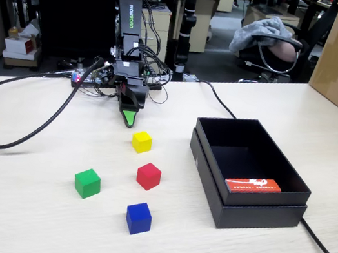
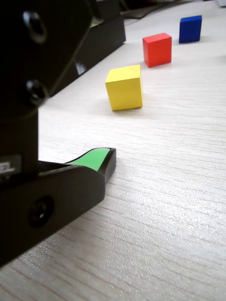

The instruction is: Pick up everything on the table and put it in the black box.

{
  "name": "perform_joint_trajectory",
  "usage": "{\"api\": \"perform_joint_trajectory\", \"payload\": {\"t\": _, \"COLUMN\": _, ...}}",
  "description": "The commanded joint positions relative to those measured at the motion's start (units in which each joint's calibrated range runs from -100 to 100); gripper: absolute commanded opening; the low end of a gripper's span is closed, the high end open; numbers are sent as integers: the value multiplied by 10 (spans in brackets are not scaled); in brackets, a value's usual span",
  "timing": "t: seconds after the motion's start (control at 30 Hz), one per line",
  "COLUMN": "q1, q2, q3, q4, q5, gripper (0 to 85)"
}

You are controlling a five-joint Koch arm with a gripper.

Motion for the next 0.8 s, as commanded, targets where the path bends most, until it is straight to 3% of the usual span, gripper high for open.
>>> {"api": "perform_joint_trajectory", "payload": {"t": 0.0, "q1": -1, "q2": 1, "q3": 0, "q4": -40, "q5": 41, "gripper": 484}}
{"api": "perform_joint_trajectory", "payload": {"t": 0.77, "q1": -3, "q2": 1, "q3": 3, "q4": -45, "q5": 41, "gripper": 476}}
